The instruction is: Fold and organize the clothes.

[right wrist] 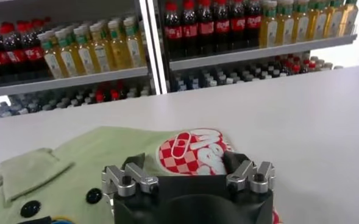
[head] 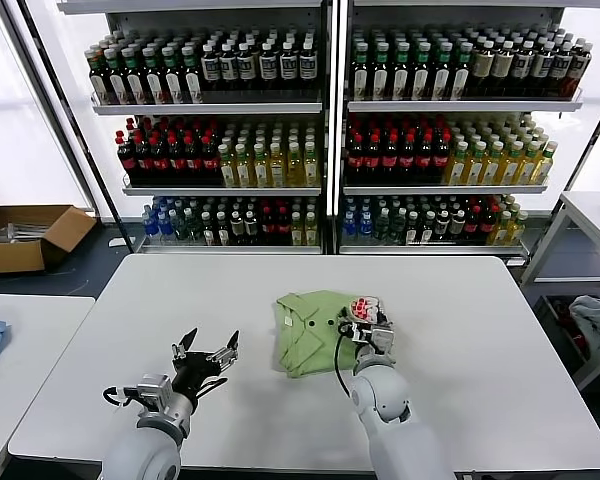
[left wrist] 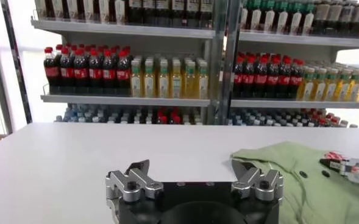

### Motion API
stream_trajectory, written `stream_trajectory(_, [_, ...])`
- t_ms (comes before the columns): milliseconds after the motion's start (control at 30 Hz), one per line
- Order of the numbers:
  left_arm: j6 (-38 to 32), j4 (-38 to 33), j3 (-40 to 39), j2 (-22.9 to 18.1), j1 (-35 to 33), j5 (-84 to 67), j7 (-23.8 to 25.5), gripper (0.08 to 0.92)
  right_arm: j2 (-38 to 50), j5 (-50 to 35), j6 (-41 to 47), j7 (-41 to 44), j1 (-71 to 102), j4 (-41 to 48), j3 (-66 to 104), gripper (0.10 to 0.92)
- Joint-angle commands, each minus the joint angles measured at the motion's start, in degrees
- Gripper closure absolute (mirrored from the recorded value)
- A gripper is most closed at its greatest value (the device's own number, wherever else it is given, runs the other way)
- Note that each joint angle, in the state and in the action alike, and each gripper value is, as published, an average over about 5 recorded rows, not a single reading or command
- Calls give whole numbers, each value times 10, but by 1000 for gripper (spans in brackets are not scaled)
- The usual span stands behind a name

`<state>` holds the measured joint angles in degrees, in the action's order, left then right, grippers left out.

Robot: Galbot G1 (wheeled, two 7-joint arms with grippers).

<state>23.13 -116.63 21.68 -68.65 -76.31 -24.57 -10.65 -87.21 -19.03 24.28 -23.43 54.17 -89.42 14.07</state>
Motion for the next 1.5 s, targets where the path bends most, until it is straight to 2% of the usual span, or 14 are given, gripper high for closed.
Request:
stream_trajectory(33, [-8,-10,4,-2,-4,2,2,177,20,-2,-1,4,19,-85,9,203])
stream_trajectory(267, [-49,-44,17,-22,-11,15,12,177,116,127,-9,9,93,-298,27,203])
stream_trajectory(433, [-82,-44,21,-35,-16,38,25,177,160,169,-37,18,216,-371,100,203])
stream_trajectory(667, [-85,-42,15,-44,-17,58,27,177,131,79,-52,2,309,-365,192,203])
stream_trajectory(1167, [-101,-44,23,-47,-22,54,20,177,112,79,-47,13,287,-377,172,203])
stream_trajectory(1500, [-104,-47,35,-50,-26,71,37,177,108,78,-48,15,276,-363,159,203])
